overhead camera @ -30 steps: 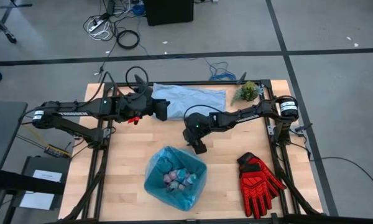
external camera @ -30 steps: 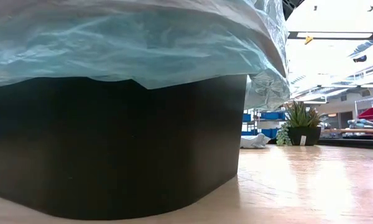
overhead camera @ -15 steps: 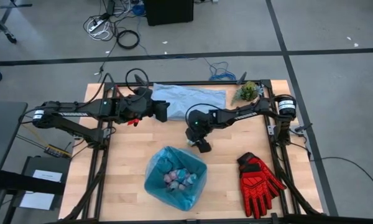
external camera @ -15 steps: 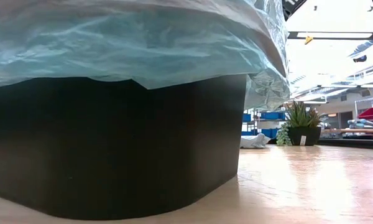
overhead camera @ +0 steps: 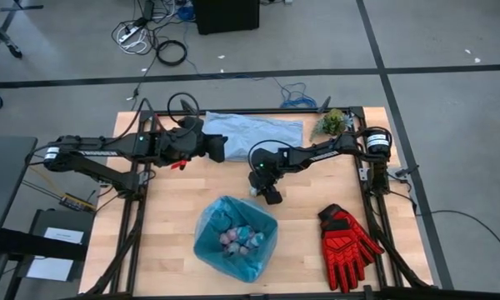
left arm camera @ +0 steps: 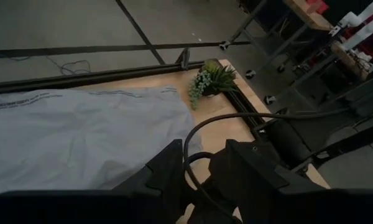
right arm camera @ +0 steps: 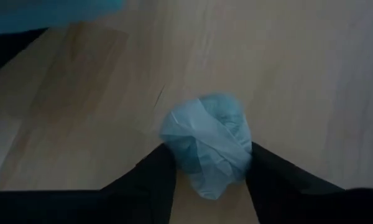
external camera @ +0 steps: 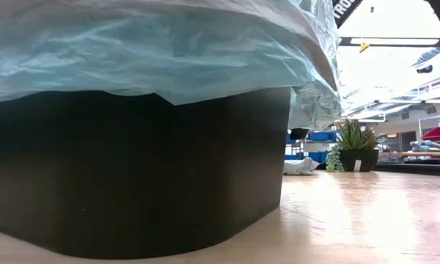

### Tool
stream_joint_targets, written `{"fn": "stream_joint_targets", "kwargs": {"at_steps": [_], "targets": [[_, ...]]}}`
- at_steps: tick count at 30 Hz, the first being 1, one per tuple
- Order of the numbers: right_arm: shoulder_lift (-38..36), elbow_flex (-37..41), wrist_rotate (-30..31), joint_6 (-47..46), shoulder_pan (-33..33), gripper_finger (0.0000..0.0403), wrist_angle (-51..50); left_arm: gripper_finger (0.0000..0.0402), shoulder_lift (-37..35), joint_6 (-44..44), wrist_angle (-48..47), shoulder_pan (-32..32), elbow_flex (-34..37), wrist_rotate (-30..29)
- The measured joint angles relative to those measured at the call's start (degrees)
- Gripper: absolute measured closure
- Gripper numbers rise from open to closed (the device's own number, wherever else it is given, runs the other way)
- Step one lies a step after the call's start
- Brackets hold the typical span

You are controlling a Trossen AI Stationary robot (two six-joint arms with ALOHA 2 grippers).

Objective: Place trash/remove bag and relplace
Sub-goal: Put the blue crumbled trash bag into the trash bin

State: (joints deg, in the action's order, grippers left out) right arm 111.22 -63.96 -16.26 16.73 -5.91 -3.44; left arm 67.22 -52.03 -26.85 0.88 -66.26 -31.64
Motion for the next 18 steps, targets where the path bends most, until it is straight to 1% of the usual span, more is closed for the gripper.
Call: {"fn": "stream_joint_targets", "kwargs": {"at_steps": [3, 9, 10, 12, 15, 18], "targets": [[0.0, 0.0, -0.1, -0.2, -0.1, 0.0281, 0.1, 0.027, 0.0, -0.8, -0.2, 0.7, 0.0, -0.4], [-0.2, 0.1, -4.5, -0.3, -1.1, 0.0381, -1.7, 0.027, 0.0, -1.2, -0.8, 1.5, 0.0, -1.8], [-0.2, 0.1, -5.1, -0.3, -1.2, 0.0389, -2.1, 0.027, 0.0, -1.9, -1.4, 1.5, 0.0, -1.9], [-0.2, 0.1, -5.5, -0.8, -1.5, 0.039, -2.8, 0.027, 0.0, -2.7, -2.3, 1.5, 0.0, -1.9], [-0.4, 0.1, -5.4, -1.5, -1.9, 0.0394, -4.5, 0.027, 0.0, -2.9, -2.7, 1.5, 0.0, -1.9], [-2.3, 0.1, -4.5, -1.5, -2.2, 0.0395, -7.8, 0.027, 0.0, -2.9, -3.1, 1.5, 0.0, -1.8]]}}
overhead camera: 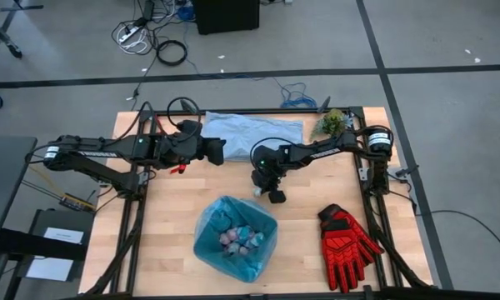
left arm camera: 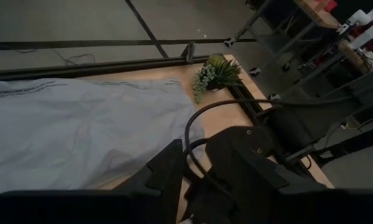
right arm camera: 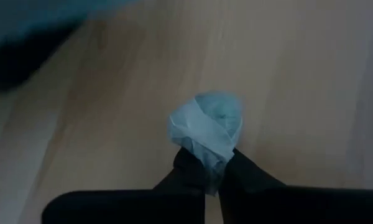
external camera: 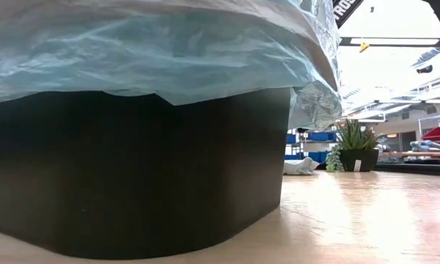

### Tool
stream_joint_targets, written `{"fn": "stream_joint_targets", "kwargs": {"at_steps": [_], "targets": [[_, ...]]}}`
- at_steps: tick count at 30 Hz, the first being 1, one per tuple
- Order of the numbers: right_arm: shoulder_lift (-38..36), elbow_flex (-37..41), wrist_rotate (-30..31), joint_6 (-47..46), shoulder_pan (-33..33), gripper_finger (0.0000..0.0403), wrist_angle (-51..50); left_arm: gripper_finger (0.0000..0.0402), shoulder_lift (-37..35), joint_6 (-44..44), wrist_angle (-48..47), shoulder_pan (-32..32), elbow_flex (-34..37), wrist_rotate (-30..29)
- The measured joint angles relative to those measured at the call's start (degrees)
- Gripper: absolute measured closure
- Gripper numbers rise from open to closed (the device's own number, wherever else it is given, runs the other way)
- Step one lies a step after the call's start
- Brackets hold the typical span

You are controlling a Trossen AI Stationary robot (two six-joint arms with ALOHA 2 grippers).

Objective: Place trash/remove bag and relplace
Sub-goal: Put the blue crumbled trash bag into the trash bin

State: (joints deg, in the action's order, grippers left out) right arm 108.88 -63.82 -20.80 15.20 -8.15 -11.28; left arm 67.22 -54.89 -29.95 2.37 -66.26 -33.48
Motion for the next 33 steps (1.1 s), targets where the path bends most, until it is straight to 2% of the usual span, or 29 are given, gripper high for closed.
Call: {"fn": "stream_joint_targets", "kwargs": {"at_steps": [2, 5, 11, 16, 19, 21, 25, 30, 33], "targets": [[-1.9, 0.1, 1.9, 0.8, -0.1, 0.0396, -3.1, 0.027, 0.0, -0.1, -0.5, 0.0, 0.0, 0.1], [-6.5, 0.1, 4.6, 2.4, -0.2, 0.0397, -6.5, 0.027, 0.0, -6.7, -3.9, 0.0, 0.0, -0.1], [-18.1, 0.1, 1.2, 2.0, -0.6, 0.0397, -10.0, 0.027, -0.1, -9.1, -5.2, 0.0, 0.0, -0.1], [-29.1, 0.1, -0.4, -2.0, 0.2, 0.0397, -8.4, 0.027, -0.8, -8.5, -5.3, -0.1, 0.0, 0.0], [-35.1, 0.0, -0.7, -4.4, 0.6, 0.0397, -4.9, 0.027, -1.4, -5.7, -3.6, -0.1, 0.0, 2.9], [-37.4, 0.0, -3.6, -6.5, 0.7, 0.0397, -1.1, 0.027, -1.4, -3.7, -2.3, -0.1, -0.1, 4.3], [-37.7, -0.1, -10.8, -12.9, 1.0, 0.0397, 8.6, 0.027, -1.4, 0.7, -1.5, -0.5, -0.1, 5.4], [-33.1, -0.3, -14.2, -19.3, 3.1, 0.0399, 16.9, 0.027, -2.0, 5.9, -1.0, -2.0, -0.1, 8.0], [-29.1, -2.9, -16.6, -19.7, 5.6, 0.0399, 17.0, 0.027, -2.7, 10.1, -0.2, -2.8, -0.1, 11.2]]}}
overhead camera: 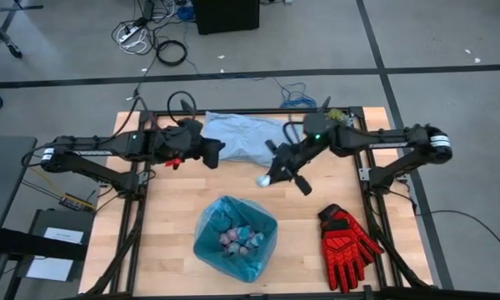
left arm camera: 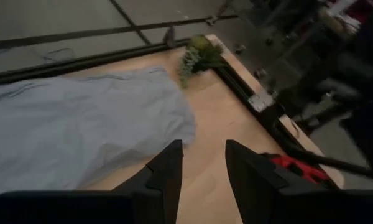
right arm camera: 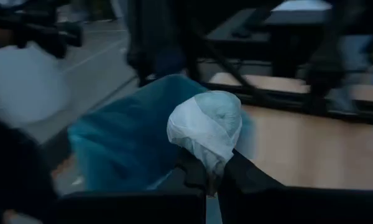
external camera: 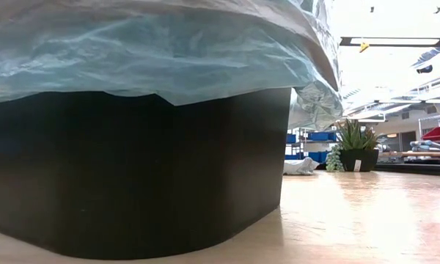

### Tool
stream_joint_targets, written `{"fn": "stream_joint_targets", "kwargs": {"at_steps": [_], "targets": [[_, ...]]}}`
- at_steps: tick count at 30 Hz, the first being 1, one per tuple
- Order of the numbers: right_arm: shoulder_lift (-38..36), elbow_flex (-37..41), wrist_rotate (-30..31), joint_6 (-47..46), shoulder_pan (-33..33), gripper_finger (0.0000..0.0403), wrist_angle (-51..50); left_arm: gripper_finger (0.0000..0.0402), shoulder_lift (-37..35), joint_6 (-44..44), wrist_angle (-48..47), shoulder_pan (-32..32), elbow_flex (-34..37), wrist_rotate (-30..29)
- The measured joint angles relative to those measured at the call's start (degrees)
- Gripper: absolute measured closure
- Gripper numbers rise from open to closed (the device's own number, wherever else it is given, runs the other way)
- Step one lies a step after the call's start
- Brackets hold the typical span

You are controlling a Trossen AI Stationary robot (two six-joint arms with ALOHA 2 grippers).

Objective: Place trash/remove bag and relplace
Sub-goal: Put the blue crumbled trash bag into the trash bin

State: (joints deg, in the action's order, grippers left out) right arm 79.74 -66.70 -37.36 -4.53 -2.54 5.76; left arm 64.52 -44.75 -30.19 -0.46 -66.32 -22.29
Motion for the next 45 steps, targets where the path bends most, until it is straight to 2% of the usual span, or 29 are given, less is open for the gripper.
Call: {"fn": "stream_joint_targets", "kwargs": {"at_steps": [6, 11, 16, 22, 28, 31, 34, 37, 42, 45], "targets": [[8.9, -8.1, -2.4, 4.5, 5.9, 0.0399, -0.5, 0.027, -0.3, 5.9, 0.3, -1.3, 0.0, 3.6], [14.9, -17.7, -2.4, 4.7, 6.8, 0.0399, -4.7, 0.027, -0.3, 8.4, -1.6, -2.3, 0.0, 4.0], [21.0, -26.0, -2.1, 4.6, 8.2, 0.0362, -14.2, 0.027, -0.7, 9.9, -1.7, -1.7, 0.0, 7.2], [26.2, -29.8, 3.4, 4.0, 10.7, 0.0332, -20.9, 0.027, -1.3, 11.8, -2.9, 0.1, 0.0, 8.1], [25.8, -29.9, 11.0, 3.5, 12.4, 0.032, -21.9, 0.027, -2.8, 11.4, -7.2, 1.4, 0.0, 7.9], [25.5, -29.9, 12.3, 4.9, 13.1, 0.0296, -23.0, 0.027, -4.3, 11.6, -7.2, 2.8, 0.0, 6.2], [25.4, -29.9, 12.7, 5.6, 14.2, 0.0259, -23.9, 0.027, -5.8, 14.1, -6.3, 5.6, 0.0, 0.5], [25.4, -29.9, 16.4, 5.7, 15.2, 0.0215, -24.3, 0.027, -7.7, 16.3, -6.4, 8.5, 0.0, -3.3], [25.4, -29.9, 20.1, 3.8, 15.7, 0.015, -25.1, 0.027, -9.6, 17.6, -6.4, 13.3, 0.0, -4.4], [25.4, -29.9, 20.9, 0.5, 15.7, 0.0129, -26.7, 0.027, -9.8, 21.6, -4.3, 17.0, 0.0, -4.5]]}}
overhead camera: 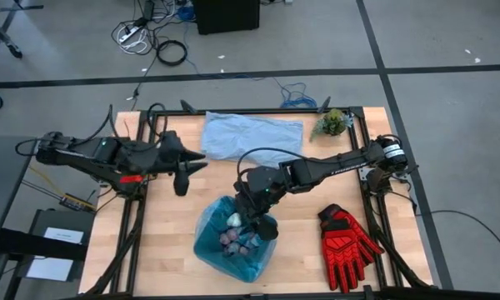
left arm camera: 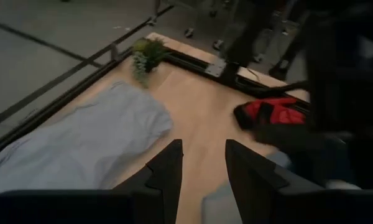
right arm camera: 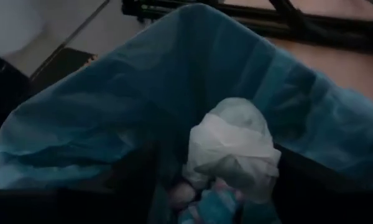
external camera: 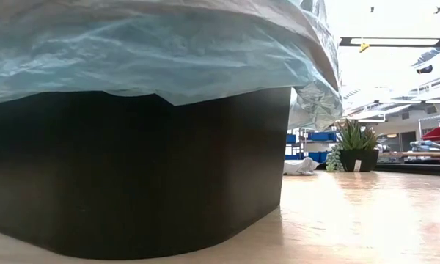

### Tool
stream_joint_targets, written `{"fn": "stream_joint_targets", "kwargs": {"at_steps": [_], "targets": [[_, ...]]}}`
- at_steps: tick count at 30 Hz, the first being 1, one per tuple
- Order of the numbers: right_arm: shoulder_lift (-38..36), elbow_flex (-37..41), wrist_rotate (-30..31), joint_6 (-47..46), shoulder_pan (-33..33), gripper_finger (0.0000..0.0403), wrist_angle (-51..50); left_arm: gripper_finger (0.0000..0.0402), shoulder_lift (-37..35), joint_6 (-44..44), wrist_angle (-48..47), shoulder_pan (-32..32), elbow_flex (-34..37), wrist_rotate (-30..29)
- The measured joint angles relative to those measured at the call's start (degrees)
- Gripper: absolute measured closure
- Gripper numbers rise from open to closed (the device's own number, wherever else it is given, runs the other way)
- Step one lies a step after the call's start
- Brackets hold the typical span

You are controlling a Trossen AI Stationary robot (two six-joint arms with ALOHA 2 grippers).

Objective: Place trash/remove bag and relplace
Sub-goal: Put the blue crumbled trash bag into the trash bin, then close the light blue trash bag

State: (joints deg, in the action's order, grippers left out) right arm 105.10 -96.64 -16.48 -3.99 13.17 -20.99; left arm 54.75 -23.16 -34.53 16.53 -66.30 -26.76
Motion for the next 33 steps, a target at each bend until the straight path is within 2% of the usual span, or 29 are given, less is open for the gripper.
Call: {"fn": "stream_joint_targets", "kwargs": {"at_steps": [6, 9, 12, 19, 22, 27, 33], "targets": [[-0.1, 0.0, 0.4, 0.4, 0.2, 0.0121, -1.5, 0.027, 0.5, 13.3, 15.5, 8.1, 0.0, -3.8], [-0.1, 0.0, 0.3, 3.6, 0.9, 0.0119, -2.0, 0.027, 0.4, 14.9, 16.3, 9.4, 0.0, -5.5], [-0.1, 0.0, 2.2, 10.9, 2.3, 0.0123, -2.1, 0.027, 0.4, 13.9, 16.1, 10.7, 0.0, -5.4], [-0.2, -0.6, 21.2, 31.6, 6.1, 0.0145, 3.1, 0.027, 2.2, 10.9, 17.0, 13.5, 0.0, -4.7], [-0.3, -1.8, 25.0, 37.9, 7.5, 0.0145, 6.0, 0.027, 4.0, 9.6, 18.2, 14.4, 0.0, -4.5], [-0.3, -1.9, 28.6, 34.2, 7.1, 0.0142, 8.3, 0.027, 8.5, 8.4, 20.6, 15.7, 0.0, -2.0], [-0.3, -6.0, 31.1, 25.3, 7.5, 0.0145, 3.7, 0.027, 11.2, 4.3, 21.3, 18.5, 0.0, -2.1]]}}
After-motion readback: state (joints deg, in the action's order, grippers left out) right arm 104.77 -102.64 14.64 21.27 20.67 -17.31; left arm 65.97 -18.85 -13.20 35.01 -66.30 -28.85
